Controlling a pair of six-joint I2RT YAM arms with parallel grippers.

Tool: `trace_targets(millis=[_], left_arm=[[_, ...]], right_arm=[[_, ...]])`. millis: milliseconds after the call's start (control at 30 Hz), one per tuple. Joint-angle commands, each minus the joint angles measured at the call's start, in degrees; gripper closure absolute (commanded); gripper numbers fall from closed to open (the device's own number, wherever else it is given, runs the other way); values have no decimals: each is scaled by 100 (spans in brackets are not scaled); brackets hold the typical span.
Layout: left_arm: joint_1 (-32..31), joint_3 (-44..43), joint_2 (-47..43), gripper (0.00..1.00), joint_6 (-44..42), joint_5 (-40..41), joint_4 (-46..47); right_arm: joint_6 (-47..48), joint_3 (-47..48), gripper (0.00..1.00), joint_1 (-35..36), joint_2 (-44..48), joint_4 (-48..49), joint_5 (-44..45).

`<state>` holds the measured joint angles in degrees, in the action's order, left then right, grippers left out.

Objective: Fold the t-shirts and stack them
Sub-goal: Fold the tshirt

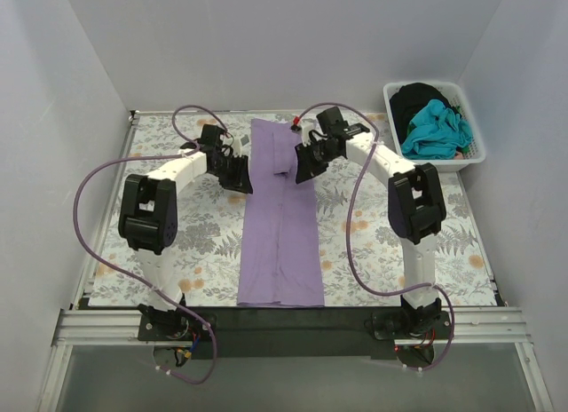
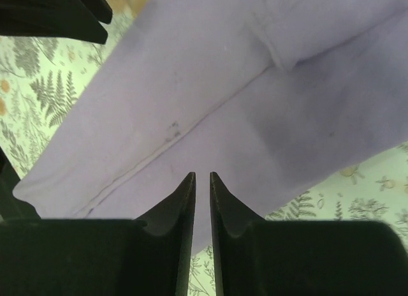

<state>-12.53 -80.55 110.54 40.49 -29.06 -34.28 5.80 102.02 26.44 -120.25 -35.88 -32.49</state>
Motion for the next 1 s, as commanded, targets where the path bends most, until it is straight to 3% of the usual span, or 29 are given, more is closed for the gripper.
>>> trace_targets(millis=[0, 500, 967], left_arm=[[-21, 101, -42, 76, 125, -530, 53], [-74, -21, 976, 79, 547, -557, 238], [146, -1577, 2137, 80, 715, -416, -8]], right_arm=[[-211, -471, 80, 134, 11, 415, 287], [-53, 28, 81, 2, -965, 801, 876], [-53, 1355, 81, -323, -1765, 1004, 1096]])
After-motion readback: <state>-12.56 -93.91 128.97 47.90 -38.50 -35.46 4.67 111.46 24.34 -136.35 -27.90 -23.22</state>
